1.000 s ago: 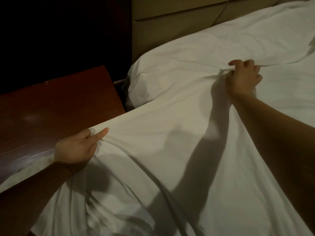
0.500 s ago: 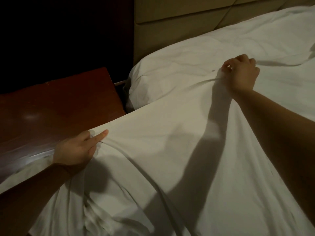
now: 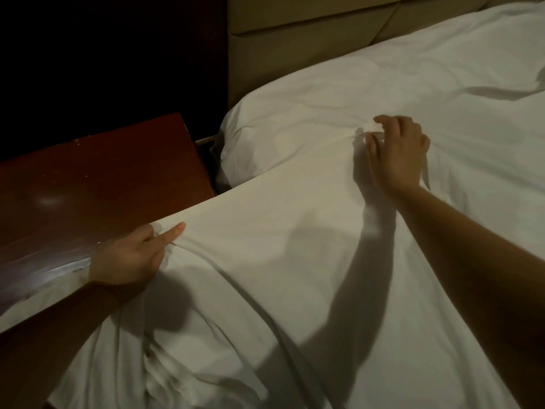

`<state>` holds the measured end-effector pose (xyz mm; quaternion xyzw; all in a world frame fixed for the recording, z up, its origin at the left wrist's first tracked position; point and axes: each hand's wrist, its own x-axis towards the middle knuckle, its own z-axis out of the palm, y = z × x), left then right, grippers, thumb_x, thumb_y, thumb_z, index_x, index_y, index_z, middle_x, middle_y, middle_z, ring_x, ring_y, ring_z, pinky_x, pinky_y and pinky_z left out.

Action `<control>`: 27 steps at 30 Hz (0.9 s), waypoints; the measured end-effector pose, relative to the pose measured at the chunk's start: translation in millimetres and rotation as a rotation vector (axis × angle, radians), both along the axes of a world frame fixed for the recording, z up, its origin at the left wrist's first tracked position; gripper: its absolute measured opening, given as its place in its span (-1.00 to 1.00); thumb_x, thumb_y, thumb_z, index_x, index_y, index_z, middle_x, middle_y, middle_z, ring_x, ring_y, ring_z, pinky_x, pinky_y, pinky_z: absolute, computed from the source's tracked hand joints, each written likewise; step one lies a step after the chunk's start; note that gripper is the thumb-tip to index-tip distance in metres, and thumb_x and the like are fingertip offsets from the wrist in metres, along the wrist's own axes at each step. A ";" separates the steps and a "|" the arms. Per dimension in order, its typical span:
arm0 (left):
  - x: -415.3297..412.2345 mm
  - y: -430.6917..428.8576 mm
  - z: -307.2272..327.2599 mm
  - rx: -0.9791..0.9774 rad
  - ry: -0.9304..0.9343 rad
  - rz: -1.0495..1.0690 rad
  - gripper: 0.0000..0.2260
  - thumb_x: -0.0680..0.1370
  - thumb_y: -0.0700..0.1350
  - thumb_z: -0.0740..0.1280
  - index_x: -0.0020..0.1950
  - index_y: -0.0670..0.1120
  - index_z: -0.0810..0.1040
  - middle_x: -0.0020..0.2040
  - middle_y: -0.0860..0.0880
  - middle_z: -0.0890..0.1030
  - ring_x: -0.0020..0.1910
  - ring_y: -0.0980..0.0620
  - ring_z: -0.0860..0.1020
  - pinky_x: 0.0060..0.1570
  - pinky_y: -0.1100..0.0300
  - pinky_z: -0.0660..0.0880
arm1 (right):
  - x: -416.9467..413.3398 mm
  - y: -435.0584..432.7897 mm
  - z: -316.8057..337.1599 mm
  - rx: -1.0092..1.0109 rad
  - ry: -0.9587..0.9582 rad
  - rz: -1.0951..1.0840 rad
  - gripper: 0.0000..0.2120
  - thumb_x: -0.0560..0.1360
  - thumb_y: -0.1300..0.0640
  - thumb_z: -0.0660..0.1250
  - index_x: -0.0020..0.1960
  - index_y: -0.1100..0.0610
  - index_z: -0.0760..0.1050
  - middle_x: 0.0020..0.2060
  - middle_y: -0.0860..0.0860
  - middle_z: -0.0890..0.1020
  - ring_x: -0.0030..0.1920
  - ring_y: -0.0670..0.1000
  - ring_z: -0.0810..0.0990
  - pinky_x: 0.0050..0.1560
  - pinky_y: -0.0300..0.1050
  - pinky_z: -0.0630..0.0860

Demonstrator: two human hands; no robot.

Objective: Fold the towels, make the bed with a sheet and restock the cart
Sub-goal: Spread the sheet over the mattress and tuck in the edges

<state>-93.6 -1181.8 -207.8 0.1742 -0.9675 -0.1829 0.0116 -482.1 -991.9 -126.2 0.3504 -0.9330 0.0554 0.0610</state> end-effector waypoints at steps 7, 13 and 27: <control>0.0 0.1 1.9 -0.027 0.010 0.004 -0.60 0.51 -0.11 0.08 0.34 -0.02 0.37 -0.30 -0.12 0.47 -0.54 -0.10 0.37 -0.47 0.28 0.22 | 38.4 18.3 -34.4 -0.007 -0.151 0.123 -0.67 0.57 0.04 0.08 0.23 0.12 0.46 0.20 0.10 0.53 0.21 0.16 0.47 0.22 0.03 0.34; -0.8 1.7 6.0 -0.052 -0.021 0.015 -0.60 0.50 -0.10 0.09 0.29 -0.06 0.50 -0.27 -0.13 0.52 -0.54 -0.12 0.40 -0.49 0.28 0.24 | 41.9 -5.5 -43.4 0.106 -0.261 -0.063 -0.56 0.63 -0.01 0.01 0.49 0.05 0.24 0.48 0.02 0.29 0.47 0.05 0.22 0.43 0.01 0.15; 0.5 0.9 6.0 -0.061 -0.006 0.034 -0.59 0.51 -0.11 0.10 0.35 -0.02 0.42 -0.28 -0.12 0.49 -0.55 -0.07 0.35 -0.53 0.28 0.26 | 38.8 -10.5 -39.8 0.249 -0.299 -0.040 -0.52 0.64 0.01 -0.01 0.53 0.10 0.12 0.52 0.07 0.18 0.51 0.11 0.13 0.48 0.08 0.10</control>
